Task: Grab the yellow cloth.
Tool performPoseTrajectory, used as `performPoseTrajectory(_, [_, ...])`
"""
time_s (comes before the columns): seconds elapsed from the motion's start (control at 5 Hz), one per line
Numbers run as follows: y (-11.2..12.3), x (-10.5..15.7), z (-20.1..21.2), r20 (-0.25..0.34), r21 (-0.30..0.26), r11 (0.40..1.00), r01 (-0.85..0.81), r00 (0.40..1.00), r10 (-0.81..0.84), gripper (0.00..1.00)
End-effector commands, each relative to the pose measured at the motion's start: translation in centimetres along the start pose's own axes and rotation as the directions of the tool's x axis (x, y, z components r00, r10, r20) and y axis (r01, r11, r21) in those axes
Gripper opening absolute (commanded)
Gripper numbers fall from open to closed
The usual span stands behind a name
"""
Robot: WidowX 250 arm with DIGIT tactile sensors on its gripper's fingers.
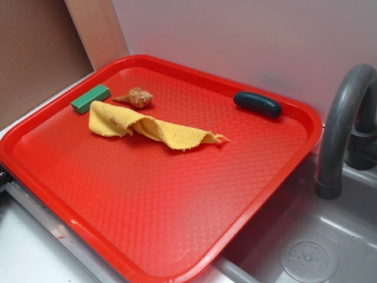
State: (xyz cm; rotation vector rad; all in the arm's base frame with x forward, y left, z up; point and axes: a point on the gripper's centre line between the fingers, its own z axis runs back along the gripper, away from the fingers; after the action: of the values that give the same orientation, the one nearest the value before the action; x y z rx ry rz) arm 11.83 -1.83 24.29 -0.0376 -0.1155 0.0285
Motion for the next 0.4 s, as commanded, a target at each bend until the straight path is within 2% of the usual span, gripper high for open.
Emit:
performPoseTrajectory(0.0, [0.0, 0.0, 0.0, 0.0, 0.0, 1.0, 0.0, 1.0, 0.0, 1.0])
performPoseTrajectory(0.2, [0.1, 2.5, -0.9, 0.041, 0.011, 0.992, 0.126, 0.991, -0.126, 1.0])
